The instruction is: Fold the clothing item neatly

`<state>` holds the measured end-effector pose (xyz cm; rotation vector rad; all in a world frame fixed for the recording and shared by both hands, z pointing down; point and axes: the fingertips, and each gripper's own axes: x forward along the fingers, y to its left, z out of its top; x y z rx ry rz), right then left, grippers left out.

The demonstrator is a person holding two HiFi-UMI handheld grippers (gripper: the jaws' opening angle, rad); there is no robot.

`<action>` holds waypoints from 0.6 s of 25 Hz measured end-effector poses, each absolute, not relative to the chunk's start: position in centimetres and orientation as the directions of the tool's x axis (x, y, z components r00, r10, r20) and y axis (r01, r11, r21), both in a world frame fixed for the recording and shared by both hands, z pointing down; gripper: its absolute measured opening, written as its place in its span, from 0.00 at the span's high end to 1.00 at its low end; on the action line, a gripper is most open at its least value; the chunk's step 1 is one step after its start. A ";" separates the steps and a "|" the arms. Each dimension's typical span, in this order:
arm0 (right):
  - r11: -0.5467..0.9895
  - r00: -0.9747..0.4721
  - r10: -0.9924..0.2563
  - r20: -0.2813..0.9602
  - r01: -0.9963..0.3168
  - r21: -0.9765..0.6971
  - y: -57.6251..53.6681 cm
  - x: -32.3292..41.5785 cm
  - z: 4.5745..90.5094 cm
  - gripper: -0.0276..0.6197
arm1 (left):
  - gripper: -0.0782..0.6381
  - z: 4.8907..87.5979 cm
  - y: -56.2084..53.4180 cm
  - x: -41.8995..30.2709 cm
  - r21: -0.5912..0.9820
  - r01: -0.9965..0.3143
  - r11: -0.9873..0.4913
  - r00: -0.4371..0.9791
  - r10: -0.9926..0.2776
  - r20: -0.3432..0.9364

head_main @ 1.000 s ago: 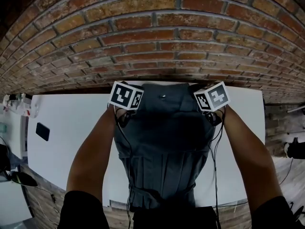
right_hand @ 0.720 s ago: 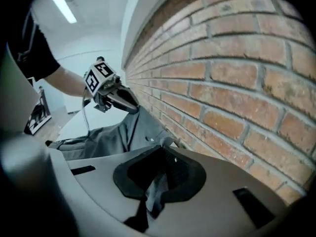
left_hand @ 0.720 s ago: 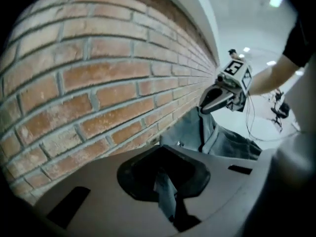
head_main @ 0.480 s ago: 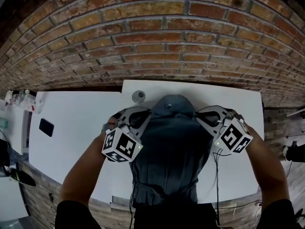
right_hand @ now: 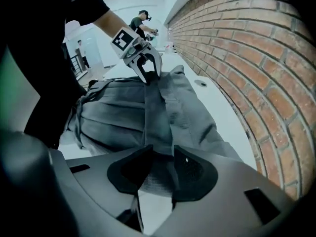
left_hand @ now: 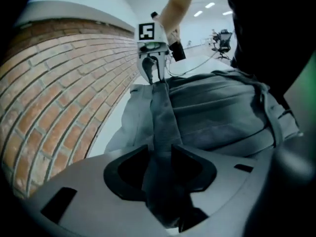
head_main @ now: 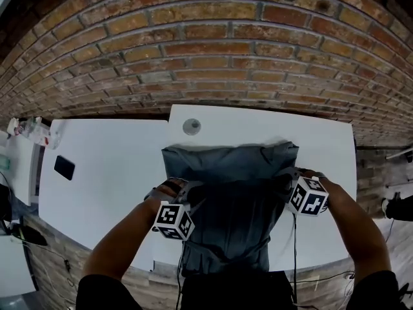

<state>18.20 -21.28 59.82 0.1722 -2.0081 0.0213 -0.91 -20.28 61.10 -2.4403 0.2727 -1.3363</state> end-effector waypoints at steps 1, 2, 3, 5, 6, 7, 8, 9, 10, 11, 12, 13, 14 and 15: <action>0.986 -0.445 -0.115 0.888 -0.163 0.046 -21.4 18.2 59.2 0.78 | 0.71 60.6 -20.6 -1.3 -0.362 -0.060 -0.930 0.550 -0.334 0.766; 0.977 -0.488 -0.126 0.864 -0.210 0.024 -21.9 18.0 58.2 0.78 | 0.71 59.9 -21.2 -1.7 -0.337 -0.125 -0.933 0.564 -0.347 0.749; 0.963 -0.542 -0.150 0.827 -0.271 -0.004 -22.7 17.7 56.9 0.78 | 0.71 58.9 -21.9 -2.1 -0.310 -0.195 -0.931 0.580 -0.364 0.729; 0.906 -0.627 -0.254 0.737 -0.422 -0.047 -25.5 17.2 53.9 0.79 | 0.71 56.8 -23.7 -2.6 -0.259 -0.329 -0.908 0.608 -0.413 0.678; 0.865 -0.632 -0.322 0.705 -0.499 -0.053 -27.2 17.2 53.0 0.83 | 0.71 55.9 -24.8 -2.6 -0.240 -0.382 -0.892 0.617 -0.440 0.653; 0.825 -0.614 -0.375 0.695 -0.563 -0.053 -28.7 17.3 52.7 0.89 | 0.71 55.2 -25.7 -2.5 -0.226 -0.421 -0.879 0.622 -0.461 0.633; 0.795 -0.584 -0.398 0.708 -0.605 -0.052 -29.8 17.5 53.2 0.91 | 0.71 54.8 -26.6 -2.1 -0.218 -0.444 -0.869 0.623 -0.474 0.622; 0.776 -0.547 -0.394 0.739 -0.628 -0.051 -30.4 17.7 54.2 0.91 | 0.71 54.7 -27.3 -1.5 -0.214 -0.454 -0.865 0.622 -0.480 0.618; 0.766 -0.501 -0.376 0.779 -0.642 -0.043 -30.7 18.1 55.7 0.91 | 0.71 55.0 -27.9 -0.9 -0.214 -0.456 -0.864 0.617 -0.480 0.623; 0.758 -0.448 -0.359 0.819 -0.652 -0.024 -30.9 18.7 57.3 0.91 | 0.71 55.8 -28.5 -0.4 -0.217 -0.452 -0.865 0.604 -0.476 0.639; 0.750 -0.395 -0.347 0.850 -0.661 -0.001 -31.0 19.4 58.7 0.91 | 0.71 56.9 -29.0 -0.2 -0.221 -0.447 -0.867 0.579 -0.469 0.667; 0.740 -0.354 -0.337 0.872 -0.672 0.014 -31.1 20.1 60.0 0.91 | 0.71 58.3 -29.4 -0.3 -0.226 -0.444 -0.867 0.541 -0.460 0.704; 0.726 -0.328 -0.326 0.887 -0.687 0.013 -31.0 20.6 61.2 0.91 | 0.72 59.9 -29.9 -0.8 -0.227 -0.447 -0.865 0.493 -0.450 0.745; 0.708 -0.316 -0.317 0.894 -0.707 0.001 -31.0 20.9 62.2 0.91 | 0.72 61.4 -30.2 -1.4 -0.219 -0.462 -0.859 0.443 -0.438 0.782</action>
